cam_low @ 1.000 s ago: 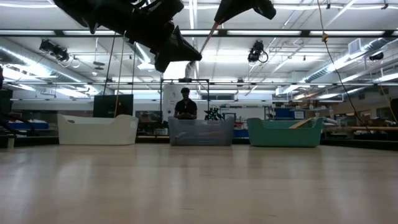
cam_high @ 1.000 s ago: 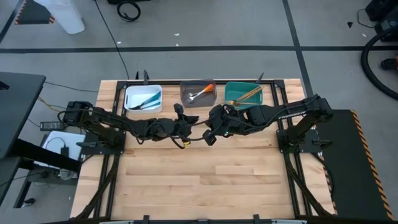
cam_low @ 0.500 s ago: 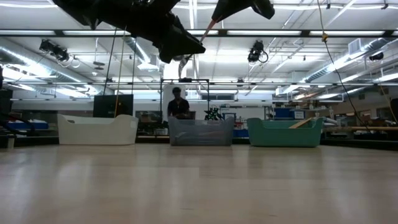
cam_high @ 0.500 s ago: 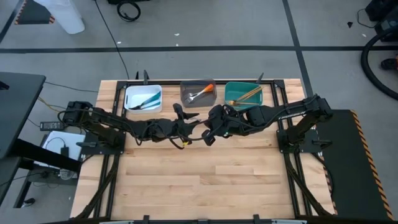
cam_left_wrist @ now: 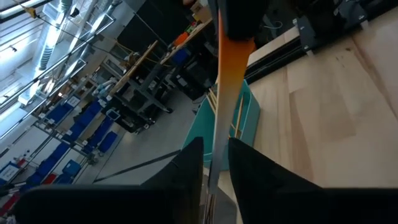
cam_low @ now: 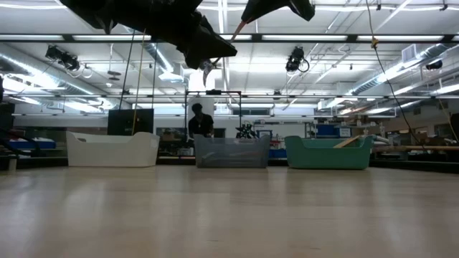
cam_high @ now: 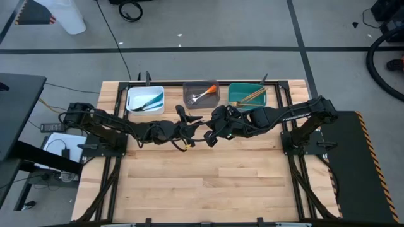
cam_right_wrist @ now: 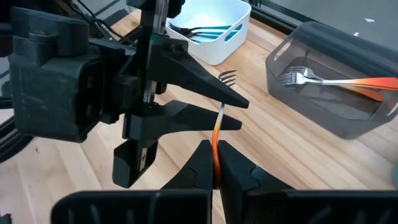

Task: Sort silverware by color (type)
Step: Put the orange fork into the black bin

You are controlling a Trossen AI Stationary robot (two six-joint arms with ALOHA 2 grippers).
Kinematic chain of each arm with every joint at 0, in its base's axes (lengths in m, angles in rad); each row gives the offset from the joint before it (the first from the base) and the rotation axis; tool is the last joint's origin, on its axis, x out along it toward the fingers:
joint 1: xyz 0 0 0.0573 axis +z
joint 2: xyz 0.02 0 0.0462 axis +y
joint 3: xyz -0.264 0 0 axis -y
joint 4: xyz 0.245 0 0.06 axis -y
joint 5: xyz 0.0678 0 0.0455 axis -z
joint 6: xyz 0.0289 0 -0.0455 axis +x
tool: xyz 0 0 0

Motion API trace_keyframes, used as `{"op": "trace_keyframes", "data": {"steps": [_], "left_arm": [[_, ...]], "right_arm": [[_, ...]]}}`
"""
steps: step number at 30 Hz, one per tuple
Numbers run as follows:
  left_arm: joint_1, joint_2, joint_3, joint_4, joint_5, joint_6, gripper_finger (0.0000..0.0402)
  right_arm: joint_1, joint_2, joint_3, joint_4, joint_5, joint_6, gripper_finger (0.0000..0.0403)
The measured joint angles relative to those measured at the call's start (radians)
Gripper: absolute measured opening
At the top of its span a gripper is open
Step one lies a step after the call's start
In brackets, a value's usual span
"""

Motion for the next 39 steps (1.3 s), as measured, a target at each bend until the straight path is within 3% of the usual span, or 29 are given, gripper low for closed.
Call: {"op": "trace_keyframes", "data": {"steps": [8,18,32,39], "left_arm": [[-0.002,0.000,0.000,-0.010,0.002,0.005,0.0021],[-0.002,0.000,0.000,-0.010,0.003,-0.003,0.0023],[0.001,0.000,0.000,-0.015,-0.002,-0.007,0.0023],[0.014,0.000,0.000,-0.032,-0.005,-0.007,0.0023]], "right_arm": [[0.000,0.000,0.000,-0.001,-0.007,0.000,0.0017],[0.000,0.000,0.000,-0.001,-0.034,-0.007,0.0035],[-0.008,0.000,0.023,-0.016,-0.097,-0.044,0.0124],[-0.007,-0.017,0.033,-0.138,-0.095,-0.052,0.0153]]}}
